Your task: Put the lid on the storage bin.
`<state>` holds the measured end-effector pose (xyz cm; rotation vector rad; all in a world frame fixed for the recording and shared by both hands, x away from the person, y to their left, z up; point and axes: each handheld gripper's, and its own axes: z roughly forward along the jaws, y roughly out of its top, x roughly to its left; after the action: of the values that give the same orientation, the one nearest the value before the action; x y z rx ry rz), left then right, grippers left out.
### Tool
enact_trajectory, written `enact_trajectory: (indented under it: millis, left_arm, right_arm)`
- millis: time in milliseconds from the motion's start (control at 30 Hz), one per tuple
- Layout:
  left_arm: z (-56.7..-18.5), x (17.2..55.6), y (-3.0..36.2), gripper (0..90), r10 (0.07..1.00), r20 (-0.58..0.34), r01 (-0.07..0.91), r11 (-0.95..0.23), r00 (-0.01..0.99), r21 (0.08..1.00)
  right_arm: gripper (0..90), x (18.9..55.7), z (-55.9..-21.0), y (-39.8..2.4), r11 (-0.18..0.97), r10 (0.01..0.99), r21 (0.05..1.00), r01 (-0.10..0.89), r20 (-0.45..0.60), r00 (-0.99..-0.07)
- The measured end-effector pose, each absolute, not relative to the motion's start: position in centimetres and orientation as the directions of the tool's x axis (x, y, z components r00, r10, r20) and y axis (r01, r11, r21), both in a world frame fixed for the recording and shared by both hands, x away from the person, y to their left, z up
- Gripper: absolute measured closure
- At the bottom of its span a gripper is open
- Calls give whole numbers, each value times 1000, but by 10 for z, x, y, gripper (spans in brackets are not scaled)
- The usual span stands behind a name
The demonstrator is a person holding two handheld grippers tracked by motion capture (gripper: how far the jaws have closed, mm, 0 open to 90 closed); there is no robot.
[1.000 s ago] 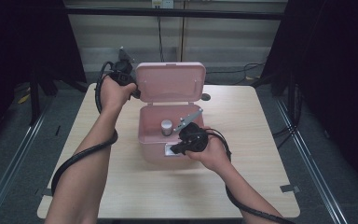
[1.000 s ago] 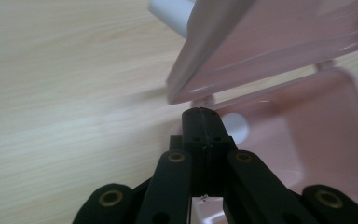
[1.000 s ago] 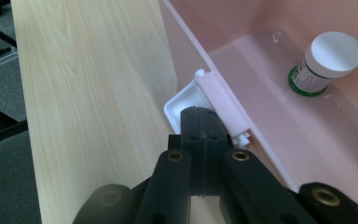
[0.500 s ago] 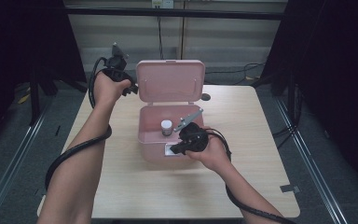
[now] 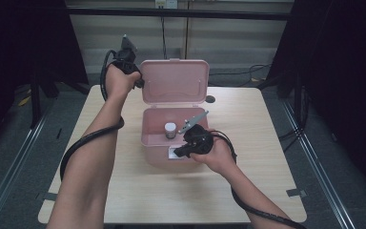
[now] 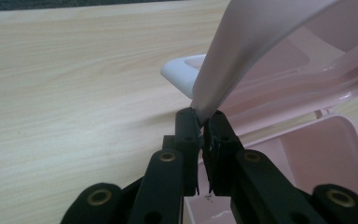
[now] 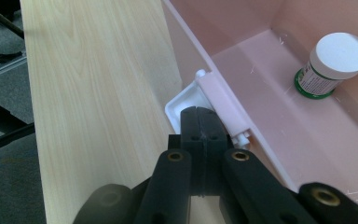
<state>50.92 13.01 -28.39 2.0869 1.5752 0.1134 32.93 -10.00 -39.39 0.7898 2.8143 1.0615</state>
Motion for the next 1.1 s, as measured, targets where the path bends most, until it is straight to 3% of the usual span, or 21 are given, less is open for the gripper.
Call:
enact_trajectory:
  millis: [100,767,1100]
  left_arm:
    - [-281,504,126,864,924,-187,868,-224,334,443]
    - [-280,474,126,860,922,-162,857,-247,351,453]
    - [-282,468,132,900,913,-185,850,-244,364,466]
  right_arm:
    - [900,329,-394,-100,639,470,627,447,142,-871]
    - [900,328,-394,-101,611,494,633,475,164,-854]
    - [890,333,-372,-125,556,525,663,501,187,-830]
